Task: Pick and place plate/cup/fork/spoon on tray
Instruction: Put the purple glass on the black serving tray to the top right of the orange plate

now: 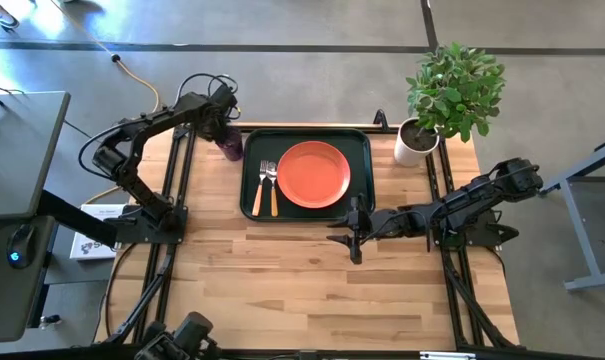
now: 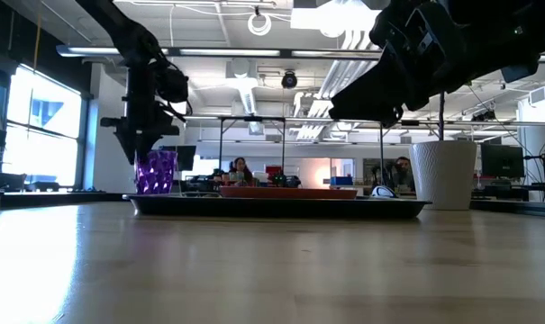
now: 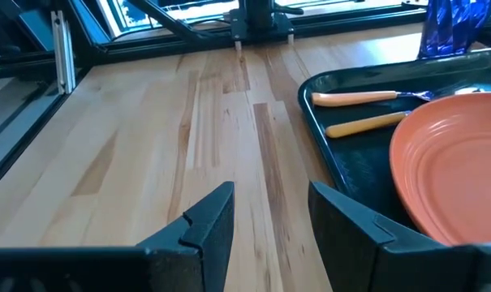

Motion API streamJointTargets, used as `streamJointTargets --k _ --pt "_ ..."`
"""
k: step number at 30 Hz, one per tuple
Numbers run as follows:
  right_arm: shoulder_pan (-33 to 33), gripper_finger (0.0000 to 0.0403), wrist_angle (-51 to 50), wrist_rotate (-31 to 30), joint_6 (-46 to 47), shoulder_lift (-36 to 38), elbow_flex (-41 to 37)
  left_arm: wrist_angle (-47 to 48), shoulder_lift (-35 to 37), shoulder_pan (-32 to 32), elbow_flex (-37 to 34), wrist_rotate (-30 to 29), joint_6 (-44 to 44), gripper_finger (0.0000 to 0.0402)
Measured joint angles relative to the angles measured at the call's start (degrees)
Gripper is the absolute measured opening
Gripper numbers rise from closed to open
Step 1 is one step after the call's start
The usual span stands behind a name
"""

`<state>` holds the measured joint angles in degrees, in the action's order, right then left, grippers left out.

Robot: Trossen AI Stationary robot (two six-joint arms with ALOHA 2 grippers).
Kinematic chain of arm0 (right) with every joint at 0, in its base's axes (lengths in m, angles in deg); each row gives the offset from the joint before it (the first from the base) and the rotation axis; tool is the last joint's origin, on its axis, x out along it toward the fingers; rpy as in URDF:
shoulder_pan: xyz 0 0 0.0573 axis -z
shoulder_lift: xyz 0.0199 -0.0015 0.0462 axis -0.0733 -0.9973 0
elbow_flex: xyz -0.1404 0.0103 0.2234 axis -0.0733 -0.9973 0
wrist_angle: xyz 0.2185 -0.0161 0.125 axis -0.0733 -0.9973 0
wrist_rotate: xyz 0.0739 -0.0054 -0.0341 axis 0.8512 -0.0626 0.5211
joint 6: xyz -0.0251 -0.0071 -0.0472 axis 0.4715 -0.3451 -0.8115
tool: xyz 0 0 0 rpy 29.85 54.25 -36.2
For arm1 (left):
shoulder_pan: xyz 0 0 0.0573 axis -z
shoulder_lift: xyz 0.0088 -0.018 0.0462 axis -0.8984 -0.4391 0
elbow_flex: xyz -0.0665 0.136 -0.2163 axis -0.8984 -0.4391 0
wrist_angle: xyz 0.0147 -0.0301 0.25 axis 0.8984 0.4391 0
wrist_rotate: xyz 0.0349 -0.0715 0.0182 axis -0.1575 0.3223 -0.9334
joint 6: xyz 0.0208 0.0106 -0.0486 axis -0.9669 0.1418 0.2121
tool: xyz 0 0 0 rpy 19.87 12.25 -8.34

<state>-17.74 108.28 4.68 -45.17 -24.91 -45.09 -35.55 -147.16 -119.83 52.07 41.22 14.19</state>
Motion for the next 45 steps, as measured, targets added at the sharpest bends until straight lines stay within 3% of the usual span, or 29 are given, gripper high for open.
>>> streamJointTargets --k 6,12,15,18,23,30,33,36,42,45 --pt "-0.21 0.0149 -0.11 -0.04 0.45 2.69 0.0 2.66 1.77 0.94 0.19 -0.75 -2.17 0.0012" --pt "-4.0 0.0149 0.36 -1.05 1.77 9.5 0.06 10.87 8.78 4.12 3.17 -4.1 -2.16 0.0007" --pt "-7.6 0.0149 -0.54 -5.98 1.61 12.32 0.09 15.72 13.86 6.62 4.8 -4.34 -0.43 0.0005" --pt "-11.43 0.0149 -4.37 -16.25 1.71 14.02 0.4 15.87 19.49 11.64 5.94 -1.82 2.31 0.0005" --pt "-16.07 0.0149 -25.87 -30.59 10.51 15.29 6.75 14.89 23.97 26.29 5.83 1.52 10.15 0.0003" --pt "-19.89 0.0149 -70.51 -35.88 35.67 13.44 25.17 -2.82 19.53 49.64 5.81 -1.16 15.27 0.0003" --pt "-21.72 0.0149 -86.1 -34.92 45.06 11.53 32.68 -11.09 15.32 55.46 5.81 -1.49 12.52 0.0003" --pt "-23.46 0.0149 -94.9 -29.73 49.67 9.49 38.04 -17.15 10.01 58.62 5.81 -1.44 10.8 0.0003" --pt "-26.36 0.0149 -99.03 -18.17 53.05 7.6 41.25 -29.92 -0.69 60.58 5.77 5.34 8.35 0.0004" --pt "-27.87 0.0149 -100.11 -14.2 55.55 7.63 40.02 -31.37 -5.88 60.5 8.53 7.8 7.72 0.0004"
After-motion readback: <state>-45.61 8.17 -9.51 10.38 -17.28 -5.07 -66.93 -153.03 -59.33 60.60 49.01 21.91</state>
